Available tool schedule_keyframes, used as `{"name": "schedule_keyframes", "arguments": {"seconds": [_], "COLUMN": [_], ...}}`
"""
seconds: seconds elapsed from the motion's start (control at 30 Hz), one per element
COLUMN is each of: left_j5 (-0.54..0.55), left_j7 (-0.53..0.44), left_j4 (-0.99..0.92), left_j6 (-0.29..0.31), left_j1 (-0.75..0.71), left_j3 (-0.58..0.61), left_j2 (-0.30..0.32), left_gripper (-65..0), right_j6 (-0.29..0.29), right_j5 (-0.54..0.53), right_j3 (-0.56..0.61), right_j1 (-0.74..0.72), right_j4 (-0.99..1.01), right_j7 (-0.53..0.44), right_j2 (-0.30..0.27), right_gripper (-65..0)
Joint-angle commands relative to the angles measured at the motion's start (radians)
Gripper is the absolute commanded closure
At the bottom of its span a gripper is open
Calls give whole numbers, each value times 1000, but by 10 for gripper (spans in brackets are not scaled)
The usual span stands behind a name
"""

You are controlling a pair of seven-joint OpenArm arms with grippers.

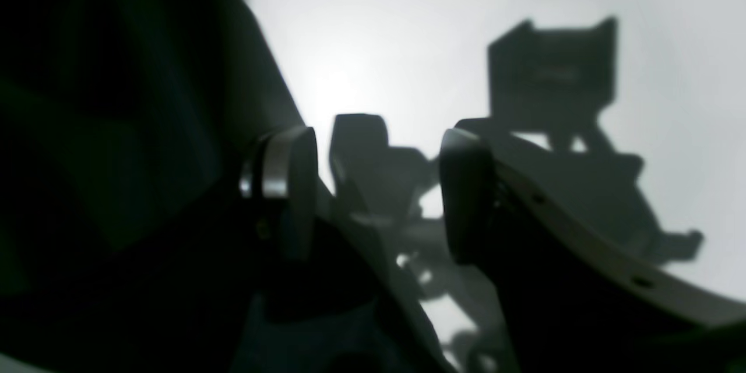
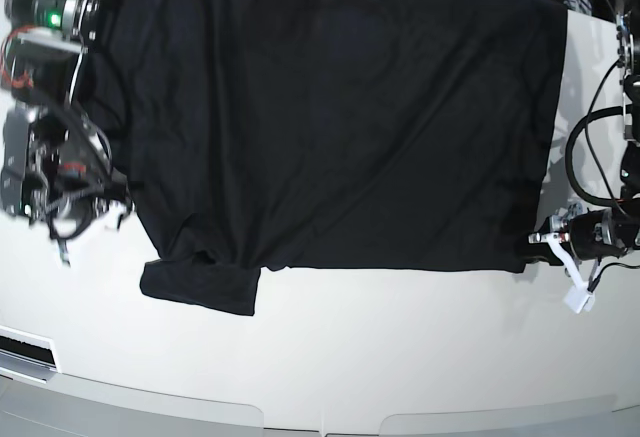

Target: Layout the t-shirt on the table in an organized manner, then fold the t-shirt properly

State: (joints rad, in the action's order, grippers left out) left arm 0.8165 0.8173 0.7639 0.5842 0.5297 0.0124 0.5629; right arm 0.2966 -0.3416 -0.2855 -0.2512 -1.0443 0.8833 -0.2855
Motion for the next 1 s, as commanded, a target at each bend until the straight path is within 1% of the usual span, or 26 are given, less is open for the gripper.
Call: {"name": "schedule_keyframes", "arguments": {"seconds": [0.0, 0.07, 0.2, 0.37, 0.47, 0.5, 0.53, 0.63, 0.83, 0.9, 0.97], "left_j5": [10, 10, 4, 3, 3, 3, 3, 3, 3, 3, 3], "left_j7": [-17, -19, -33, -32, -32, -32, -32, -32, -38, -45, -51], "left_j4": [13, 13, 13, 13, 13, 13, 13, 13, 13, 13, 13], "left_j6": [6, 7, 6, 6, 7, 7, 7, 7, 7, 7, 6], "left_j1": [31, 31, 31, 31, 31, 31, 31, 31, 31, 31, 31], "left_j3": [-8, -8, -8, -8, -8, -8, -8, -8, -8, -8, -8], "left_j2": [16, 14, 14, 18, 19, 19, 19, 19, 19, 19, 19], "left_gripper": [0, 0, 0, 0, 0, 0, 0, 0, 0, 0, 0], "right_j6": [3, 9, 84, 204, 239, 262, 298, 402, 402, 402, 402], "right_j5": [-13, -48, -145, -249, -294, -324, -360, -464, -660, -707, -717], "right_j3": [-11, -14, -14, -14, -15, -17, -18, -18, -18, -18, -18], "right_j1": [-4, 35, 74, 76, 73, 72, 71, 71, 71, 71, 71], "right_j4": [-16, -16, -16, -16, -16, -16, -16, -16, -16, -16, -16], "right_j7": [-35, -62, -65, -48, -34, -33, -29, 23, 190, 209, 210], "right_j2": [-14, -14, -14, -11, -15, -17, -19, -25, -25, -25, -24], "right_gripper": [-342, -342, -342, -342, -342, -342, -342, -342, -342, -342, -342]}}
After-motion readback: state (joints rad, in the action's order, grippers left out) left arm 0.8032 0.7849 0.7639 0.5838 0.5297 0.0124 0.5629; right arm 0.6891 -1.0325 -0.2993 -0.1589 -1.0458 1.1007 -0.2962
